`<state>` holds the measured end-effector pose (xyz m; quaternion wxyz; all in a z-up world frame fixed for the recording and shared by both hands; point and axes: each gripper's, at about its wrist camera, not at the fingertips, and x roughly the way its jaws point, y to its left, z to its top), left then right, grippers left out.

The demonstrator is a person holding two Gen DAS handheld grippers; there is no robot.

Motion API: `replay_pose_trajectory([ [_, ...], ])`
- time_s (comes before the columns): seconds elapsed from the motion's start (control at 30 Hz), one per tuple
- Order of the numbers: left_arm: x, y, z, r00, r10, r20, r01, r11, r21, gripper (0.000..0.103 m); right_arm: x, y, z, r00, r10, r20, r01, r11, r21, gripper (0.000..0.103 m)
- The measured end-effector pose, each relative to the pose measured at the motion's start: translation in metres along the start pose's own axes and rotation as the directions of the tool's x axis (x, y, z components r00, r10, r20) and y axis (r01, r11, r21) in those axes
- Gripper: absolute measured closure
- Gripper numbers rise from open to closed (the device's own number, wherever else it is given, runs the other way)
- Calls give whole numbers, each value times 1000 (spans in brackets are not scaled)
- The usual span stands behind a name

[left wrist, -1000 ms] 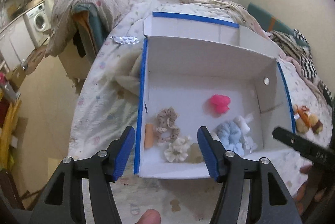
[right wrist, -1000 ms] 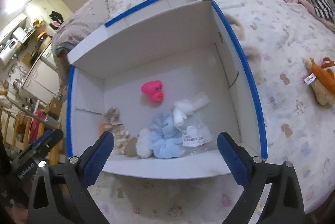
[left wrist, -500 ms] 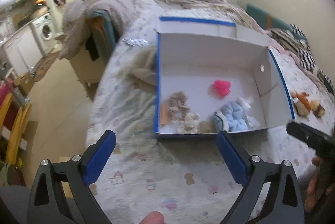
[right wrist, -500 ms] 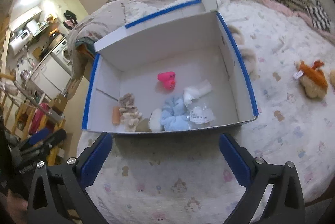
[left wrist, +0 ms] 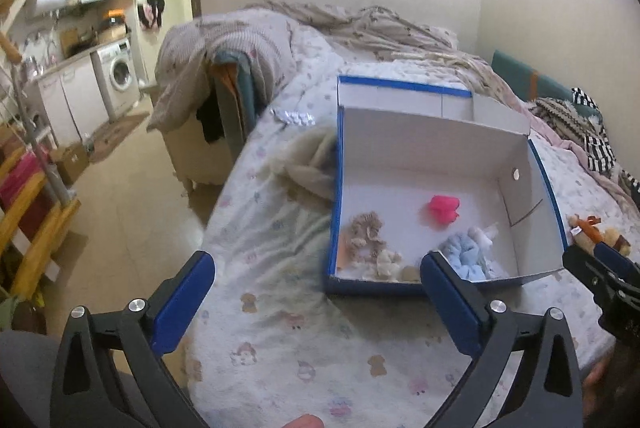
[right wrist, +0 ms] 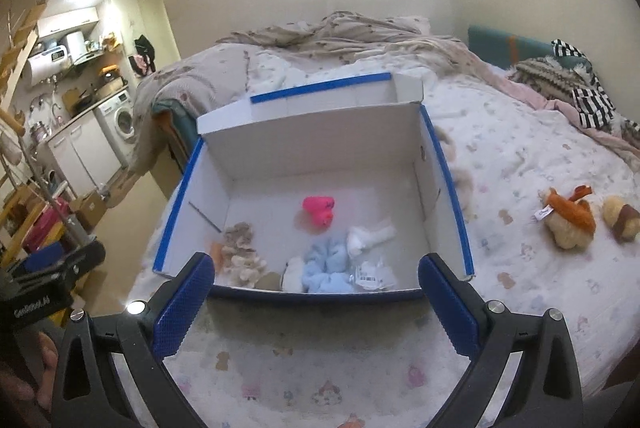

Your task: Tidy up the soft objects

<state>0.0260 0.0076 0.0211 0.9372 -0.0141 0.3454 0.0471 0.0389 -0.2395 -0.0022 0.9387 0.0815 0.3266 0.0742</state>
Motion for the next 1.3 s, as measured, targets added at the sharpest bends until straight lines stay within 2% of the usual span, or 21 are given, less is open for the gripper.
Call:
replay_pose_trajectory([
  [0.27, 9, -7, -4, 1000, -5, -25, 5, 1000, 12, 0, 9, 2, -3, 1000, -19, -24, 19, 1000, -11, 0],
  [1.3, 10, -10, -8, 999, -17, -35, 18, 999, 45, 0, 5, 0, -1, 1000, -29, -9, 29, 1000, -4, 0],
])
